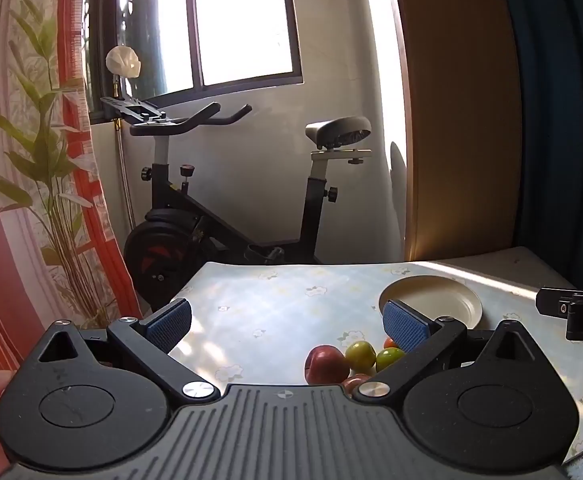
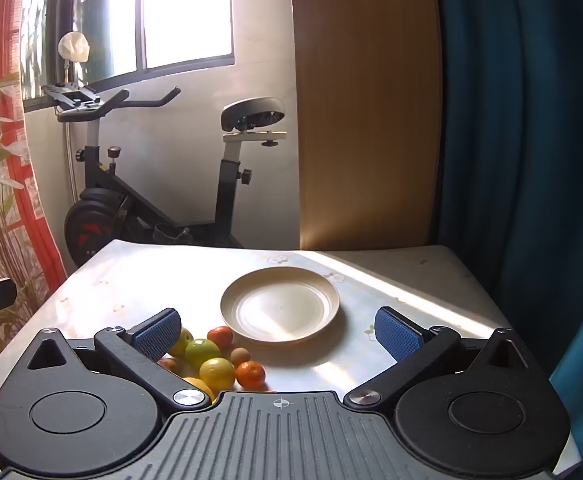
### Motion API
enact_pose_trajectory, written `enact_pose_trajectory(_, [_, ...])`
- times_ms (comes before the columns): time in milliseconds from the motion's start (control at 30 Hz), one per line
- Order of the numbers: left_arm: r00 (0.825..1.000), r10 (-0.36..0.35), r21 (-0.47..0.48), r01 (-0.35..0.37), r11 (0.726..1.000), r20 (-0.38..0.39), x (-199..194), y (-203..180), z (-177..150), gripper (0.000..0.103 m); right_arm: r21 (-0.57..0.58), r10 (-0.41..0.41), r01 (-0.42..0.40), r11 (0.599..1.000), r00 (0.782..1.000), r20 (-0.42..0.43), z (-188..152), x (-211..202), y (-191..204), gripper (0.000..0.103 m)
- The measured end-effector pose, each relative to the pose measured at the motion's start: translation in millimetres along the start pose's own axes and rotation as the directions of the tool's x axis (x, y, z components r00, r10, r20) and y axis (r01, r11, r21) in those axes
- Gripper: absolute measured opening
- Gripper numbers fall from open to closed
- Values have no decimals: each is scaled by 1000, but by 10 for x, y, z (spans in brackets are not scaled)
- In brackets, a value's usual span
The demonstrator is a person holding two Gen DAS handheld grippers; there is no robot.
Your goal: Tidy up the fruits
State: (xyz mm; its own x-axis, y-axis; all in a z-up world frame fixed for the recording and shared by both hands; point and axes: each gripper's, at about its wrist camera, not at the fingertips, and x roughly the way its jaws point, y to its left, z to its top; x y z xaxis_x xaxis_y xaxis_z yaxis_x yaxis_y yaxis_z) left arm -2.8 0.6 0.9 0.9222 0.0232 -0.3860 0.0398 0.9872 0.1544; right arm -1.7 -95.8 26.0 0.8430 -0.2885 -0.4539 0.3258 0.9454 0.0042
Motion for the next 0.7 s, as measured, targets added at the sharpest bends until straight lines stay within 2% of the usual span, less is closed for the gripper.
enact_pose_trajectory(700, [1000, -8, -19, 8, 1000, 6, -18, 7, 8, 103, 4, -1, 1, 1000, 1000, 4, -8, -10, -10, 103])
